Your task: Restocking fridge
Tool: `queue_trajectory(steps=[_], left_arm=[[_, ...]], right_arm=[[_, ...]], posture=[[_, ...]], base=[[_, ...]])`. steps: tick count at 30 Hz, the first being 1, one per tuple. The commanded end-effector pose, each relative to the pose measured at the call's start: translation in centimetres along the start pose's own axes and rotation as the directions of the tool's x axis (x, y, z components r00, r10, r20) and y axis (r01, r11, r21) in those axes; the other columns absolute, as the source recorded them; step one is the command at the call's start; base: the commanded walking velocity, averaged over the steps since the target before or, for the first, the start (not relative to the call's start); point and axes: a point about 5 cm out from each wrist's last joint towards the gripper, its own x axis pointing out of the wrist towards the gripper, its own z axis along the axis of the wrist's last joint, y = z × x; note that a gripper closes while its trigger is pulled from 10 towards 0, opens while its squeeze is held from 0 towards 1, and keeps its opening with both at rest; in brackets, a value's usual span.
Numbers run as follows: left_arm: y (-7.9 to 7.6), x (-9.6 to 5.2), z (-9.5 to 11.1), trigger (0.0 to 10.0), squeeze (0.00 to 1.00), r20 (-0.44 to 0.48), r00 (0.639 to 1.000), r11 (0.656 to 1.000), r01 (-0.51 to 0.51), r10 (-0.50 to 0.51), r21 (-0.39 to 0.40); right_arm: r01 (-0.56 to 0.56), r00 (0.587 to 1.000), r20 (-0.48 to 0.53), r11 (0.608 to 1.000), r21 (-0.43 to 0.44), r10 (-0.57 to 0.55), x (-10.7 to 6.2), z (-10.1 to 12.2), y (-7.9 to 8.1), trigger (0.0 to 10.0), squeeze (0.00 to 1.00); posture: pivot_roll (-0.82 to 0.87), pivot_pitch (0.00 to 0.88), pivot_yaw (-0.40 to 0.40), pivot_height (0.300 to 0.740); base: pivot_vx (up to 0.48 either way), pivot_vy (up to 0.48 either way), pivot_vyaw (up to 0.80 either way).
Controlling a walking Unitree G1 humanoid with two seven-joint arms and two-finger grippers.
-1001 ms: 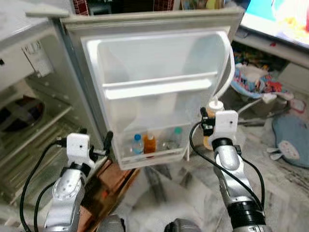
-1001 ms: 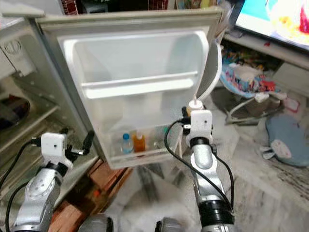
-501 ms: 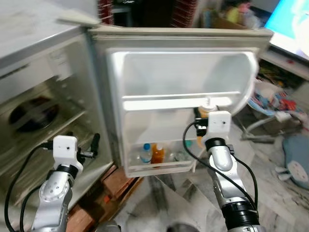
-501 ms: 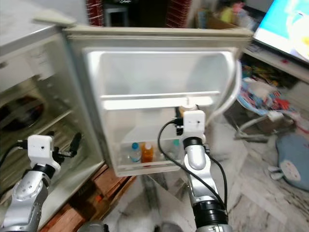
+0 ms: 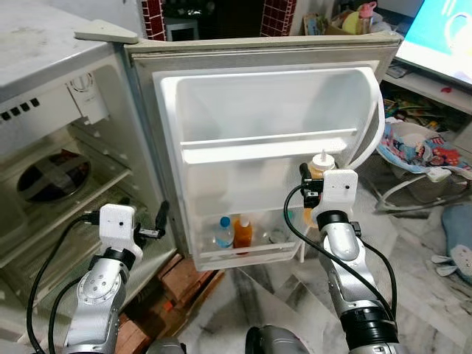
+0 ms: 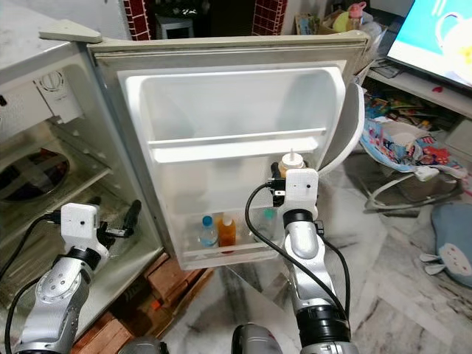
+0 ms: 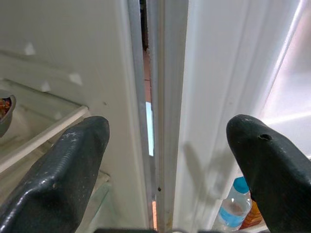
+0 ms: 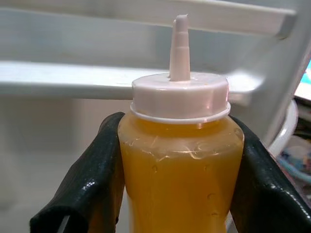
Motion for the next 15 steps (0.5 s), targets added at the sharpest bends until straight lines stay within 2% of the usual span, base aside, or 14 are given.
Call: queue_trajectory(steps=[1,5,15], left_arm=[[0.0,-0.1,-0.03,10.0,0.0,-0.01,1.0,1.0,0.002,-0.002,0.007],[0.04,-0.23,-0.1,10.0,0.0,-0.015,1.0,1.0,0.002,-0.002,0.008],[0.0,-0.36,-0.21,10.0,0.0,-0.024,1.0,1.0,0.01,-0.01,0.011]], right_arm=[[-0.045,0.999,-0.001,0.997,0.061,0.045,-0.16,0.46,0.39,10.0,0.0],[-0.077,0.997,-0.012,0.994,0.075,0.078,-0.64,0.36,0.69,10.0,0.0],[-0.085,0.996,-0.02,0.991,0.101,0.087,-0.87,0.25,0.55,10.0,0.0]], posture=[[0.1,0.056,-0.047,0.74],[0.09,0.058,-0.046,0.74],[0.09,0.067,-0.039,0.681]], base=[[0.0,0.0,0.0],[0.0,0.0,0.0],[0.0,0.0,0.0]])
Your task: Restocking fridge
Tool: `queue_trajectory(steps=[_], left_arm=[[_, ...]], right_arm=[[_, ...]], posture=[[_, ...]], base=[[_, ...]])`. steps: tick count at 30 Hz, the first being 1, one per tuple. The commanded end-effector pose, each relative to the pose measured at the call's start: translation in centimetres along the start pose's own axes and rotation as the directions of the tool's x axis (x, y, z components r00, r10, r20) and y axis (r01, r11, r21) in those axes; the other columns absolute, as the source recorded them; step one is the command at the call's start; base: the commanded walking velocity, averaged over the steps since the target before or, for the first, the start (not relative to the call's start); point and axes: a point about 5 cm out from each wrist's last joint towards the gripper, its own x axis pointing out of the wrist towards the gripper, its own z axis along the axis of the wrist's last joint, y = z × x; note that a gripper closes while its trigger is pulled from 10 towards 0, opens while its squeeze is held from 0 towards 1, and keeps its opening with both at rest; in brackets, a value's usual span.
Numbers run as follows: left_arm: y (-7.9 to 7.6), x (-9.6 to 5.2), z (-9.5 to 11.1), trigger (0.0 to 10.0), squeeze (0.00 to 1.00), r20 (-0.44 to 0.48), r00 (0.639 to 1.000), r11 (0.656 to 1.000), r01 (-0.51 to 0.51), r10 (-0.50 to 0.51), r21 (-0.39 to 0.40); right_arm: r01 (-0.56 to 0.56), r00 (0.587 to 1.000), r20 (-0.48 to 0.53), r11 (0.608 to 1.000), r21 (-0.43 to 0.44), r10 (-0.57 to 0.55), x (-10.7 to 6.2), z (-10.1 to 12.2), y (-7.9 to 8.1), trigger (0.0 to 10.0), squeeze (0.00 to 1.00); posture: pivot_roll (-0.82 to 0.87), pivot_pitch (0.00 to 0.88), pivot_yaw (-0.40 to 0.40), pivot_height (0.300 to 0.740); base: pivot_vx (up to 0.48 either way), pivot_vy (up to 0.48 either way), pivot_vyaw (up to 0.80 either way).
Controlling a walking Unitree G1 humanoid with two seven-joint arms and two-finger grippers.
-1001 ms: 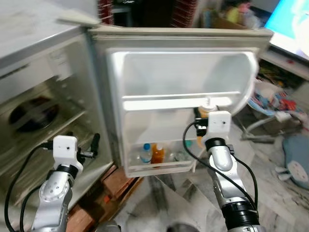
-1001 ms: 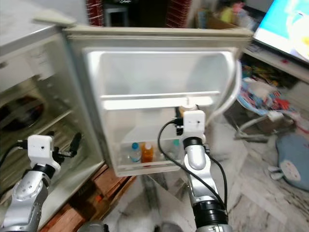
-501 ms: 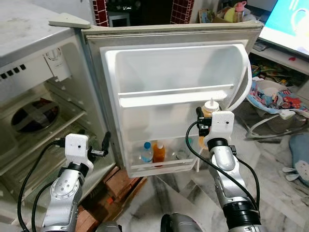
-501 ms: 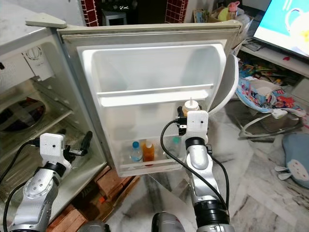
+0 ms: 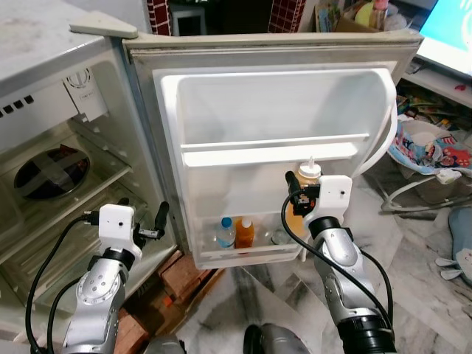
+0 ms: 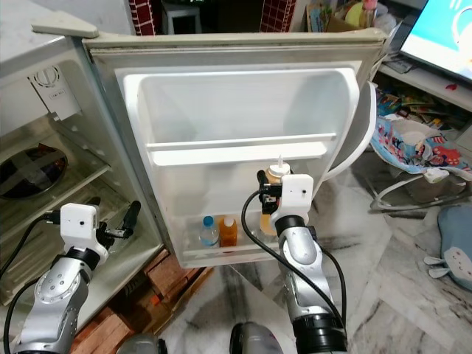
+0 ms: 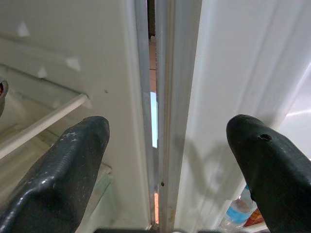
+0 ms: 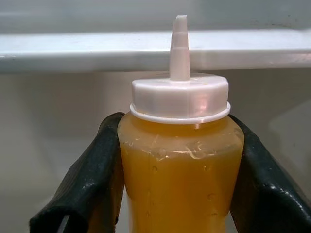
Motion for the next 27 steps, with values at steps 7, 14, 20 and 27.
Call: queue_trajectory(steps=[7,14,20,27], left_arm=[[-0.01,-0.3,-0.18,10.0,0.0,-0.018,1.0,1.0,0.007,-0.006,0.011],[-0.03,-0.28,-0.22,10.0,0.0,-0.022,1.0,1.0,0.004,-0.004,0.009],[-0.04,-0.28,-0.3,10.0,0.0,-0.028,1.0,1.0,-0.003,0.003,0.003],[-0.03,-0.24,-0.27,10.0,0.0,-0.029,1.0,1.0,-0.004,0.004,0.004]], right_arm=[[-0.019,1.0,0.004,1.0,0.014,0.019,-0.08,0.43,0.08,10.0,0.0],[-0.033,0.999,0.001,0.999,0.011,0.033,0.1,0.47,0.22,10.0,0.0],[-0.044,0.999,-0.017,0.999,0.002,0.044,0.06,0.18,0.24,10.0,0.0],[-0.072,0.997,-0.04,0.997,0.006,0.072,0.07,-0.11,0.59,10.0,0.0]], posture=[[0.1,0.068,-0.04,0.636],[0.1,0.067,-0.042,0.618],[0.1,0.07,-0.044,0.618],[0.09,0.072,-0.043,0.618]], base=[[0.0,0.0,0.0],[0.0,0.0,0.0],[0.0,0.0,0.0],[0.0,0.0,0.0]])
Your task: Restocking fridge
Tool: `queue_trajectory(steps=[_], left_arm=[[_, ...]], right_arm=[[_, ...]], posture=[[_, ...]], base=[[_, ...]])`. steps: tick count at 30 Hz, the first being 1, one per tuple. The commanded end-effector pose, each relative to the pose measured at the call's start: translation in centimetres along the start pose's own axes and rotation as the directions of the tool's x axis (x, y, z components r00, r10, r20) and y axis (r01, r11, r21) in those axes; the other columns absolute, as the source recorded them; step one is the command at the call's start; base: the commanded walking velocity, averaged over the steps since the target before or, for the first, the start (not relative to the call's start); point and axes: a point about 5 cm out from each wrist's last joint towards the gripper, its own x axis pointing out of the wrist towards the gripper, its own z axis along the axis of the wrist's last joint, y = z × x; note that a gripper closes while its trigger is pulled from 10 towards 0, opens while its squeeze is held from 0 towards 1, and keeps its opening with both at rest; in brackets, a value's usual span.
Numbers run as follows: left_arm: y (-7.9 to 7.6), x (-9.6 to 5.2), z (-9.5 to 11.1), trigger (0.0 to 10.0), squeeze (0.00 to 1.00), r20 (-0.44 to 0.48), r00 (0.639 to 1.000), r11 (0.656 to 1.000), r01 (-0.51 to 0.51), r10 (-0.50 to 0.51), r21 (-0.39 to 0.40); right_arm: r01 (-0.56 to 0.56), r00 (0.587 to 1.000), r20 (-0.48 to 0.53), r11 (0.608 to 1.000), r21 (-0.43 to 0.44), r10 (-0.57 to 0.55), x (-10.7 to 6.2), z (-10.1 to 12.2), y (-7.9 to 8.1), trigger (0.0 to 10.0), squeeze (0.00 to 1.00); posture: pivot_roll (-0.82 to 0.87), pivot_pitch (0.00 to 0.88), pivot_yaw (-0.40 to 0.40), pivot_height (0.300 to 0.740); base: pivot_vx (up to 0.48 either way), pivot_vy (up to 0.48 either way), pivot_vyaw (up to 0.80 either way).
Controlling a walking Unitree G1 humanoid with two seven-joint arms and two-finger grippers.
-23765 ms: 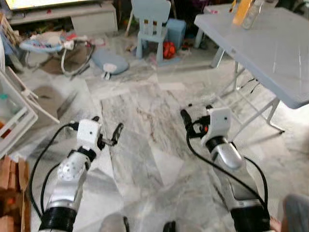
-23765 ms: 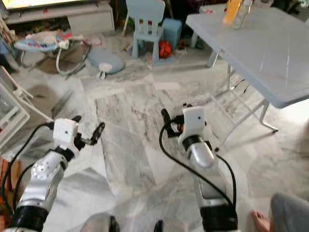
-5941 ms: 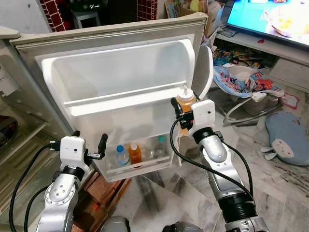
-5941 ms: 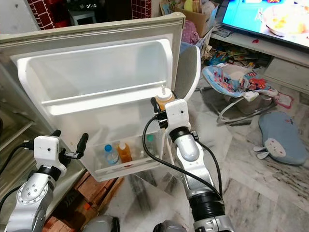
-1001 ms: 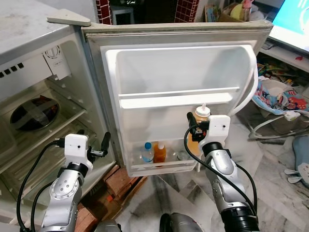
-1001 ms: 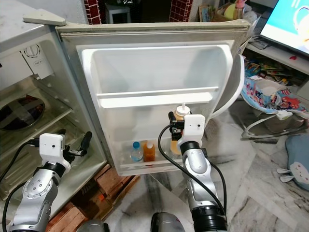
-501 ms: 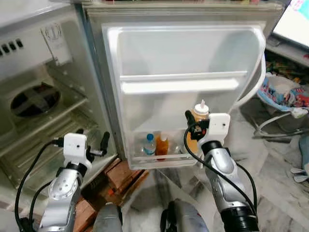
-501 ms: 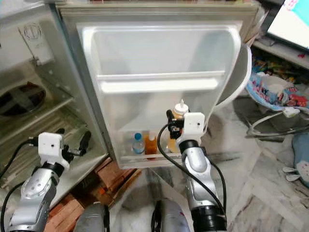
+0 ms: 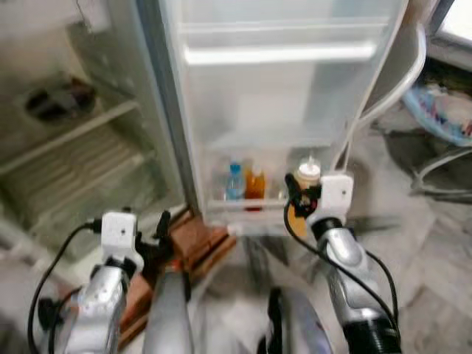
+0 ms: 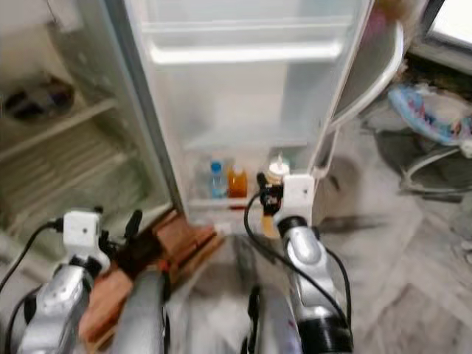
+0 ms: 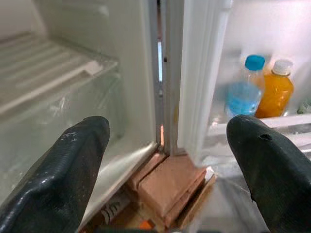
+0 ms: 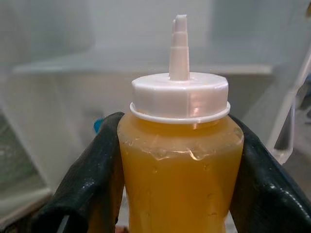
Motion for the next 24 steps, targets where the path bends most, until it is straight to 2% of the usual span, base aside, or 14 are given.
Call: queue_trajectory(steps=[1,17,24], left_arm=[[0.3,0.67,1.41,10.0,0.0,0.048,0.999,1.0,-0.001,0.0,0.024],[0.21,0.84,1.65,10.0,0.0,0.064,0.998,0.999,0.024,-0.026,0.026],[0.04,0.93,1.76,10.0,0.0,0.072,0.997,0.999,0.037,-0.039,0.027]], right_arm=[[-0.035,0.999,0.024,0.999,0.004,0.034,0.43,0.79,0.61,10.0,0.0],[-0.054,0.998,0.031,0.999,0.002,0.054,0.51,0.87,0.91,10.0,0.0],[-0.057,0.998,0.035,0.998,-0.003,0.057,0.65,0.98,0.93,10.0,0.0]], posture=[[0.09,0.072,-0.043,0.618],[0.09,0.074,-0.036,0.618],[0.09,0.071,-0.037,0.618]], base=[[0.0,0.0,0.0],[0.0,0.0,0.0],[0.312,0.0,0.0]])
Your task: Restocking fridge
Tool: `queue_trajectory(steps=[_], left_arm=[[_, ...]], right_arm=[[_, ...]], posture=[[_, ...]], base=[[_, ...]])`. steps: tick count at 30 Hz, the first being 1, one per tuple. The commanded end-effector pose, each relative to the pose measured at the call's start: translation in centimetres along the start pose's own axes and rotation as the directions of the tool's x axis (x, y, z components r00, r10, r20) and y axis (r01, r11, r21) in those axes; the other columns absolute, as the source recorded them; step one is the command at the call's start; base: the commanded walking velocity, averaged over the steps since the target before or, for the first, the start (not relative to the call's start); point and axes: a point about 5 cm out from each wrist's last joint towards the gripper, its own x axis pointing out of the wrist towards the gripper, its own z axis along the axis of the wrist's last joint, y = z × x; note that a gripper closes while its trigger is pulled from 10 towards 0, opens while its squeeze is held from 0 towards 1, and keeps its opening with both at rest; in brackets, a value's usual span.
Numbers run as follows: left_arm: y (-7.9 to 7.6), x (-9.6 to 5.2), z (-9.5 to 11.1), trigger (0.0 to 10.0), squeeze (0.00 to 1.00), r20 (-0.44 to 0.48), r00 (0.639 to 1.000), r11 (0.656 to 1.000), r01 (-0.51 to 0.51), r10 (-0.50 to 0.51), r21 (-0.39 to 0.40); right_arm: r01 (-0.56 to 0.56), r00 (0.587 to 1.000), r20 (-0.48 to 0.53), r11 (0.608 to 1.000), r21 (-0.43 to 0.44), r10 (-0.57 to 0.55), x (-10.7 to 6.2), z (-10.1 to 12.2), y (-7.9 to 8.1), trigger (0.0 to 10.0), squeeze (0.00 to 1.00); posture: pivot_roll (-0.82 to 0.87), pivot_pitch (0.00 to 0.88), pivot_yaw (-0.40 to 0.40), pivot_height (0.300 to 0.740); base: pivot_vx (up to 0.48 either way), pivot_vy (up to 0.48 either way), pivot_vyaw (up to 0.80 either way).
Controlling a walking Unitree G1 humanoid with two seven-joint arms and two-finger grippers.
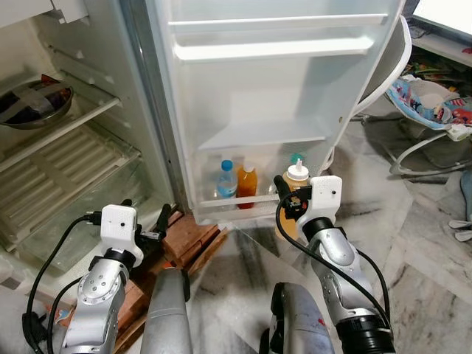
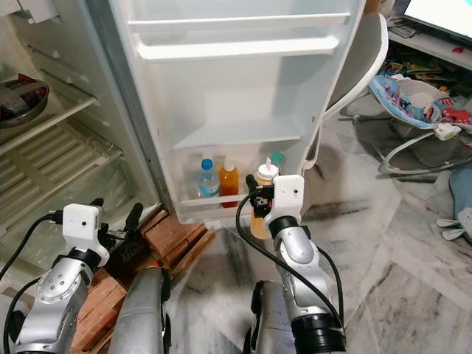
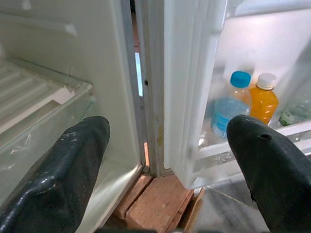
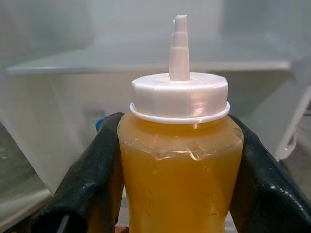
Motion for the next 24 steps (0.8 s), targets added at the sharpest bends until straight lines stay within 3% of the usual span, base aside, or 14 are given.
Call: queue_trajectory(steps=[1,9,24], left_arm=[[-0.05,0.09,0.22,10.0,0.0,0.013,1.0,1.0,0.005,-0.005,0.005],[-0.1,0.13,0.19,10.0,0.0,0.012,1.0,1.0,0.005,-0.005,0.005],[-0.12,0.18,0.17,10.0,0.0,0.009,1.0,1.0,0.013,-0.013,0.011]], right_arm=[[0.002,1.0,0.023,1.0,-0.011,-0.002,0.27,0.56,-0.06,10.0,0.0],[-0.003,1.0,0.021,1.0,-0.014,0.003,0.32,0.53,-0.03,10.0,0.0],[-0.002,1.0,0.019,1.0,-0.016,0.002,0.4,0.5,0.04,10.0,0.0]], posture=[[0.09,0.071,-0.037,0.618],[0.09,0.07,-0.039,0.618],[0.09,0.068,-0.038,0.618]], base=[[0.337,0.0,0.0],[0.332,0.0,0.0],[0.033,0.0,0.0]])
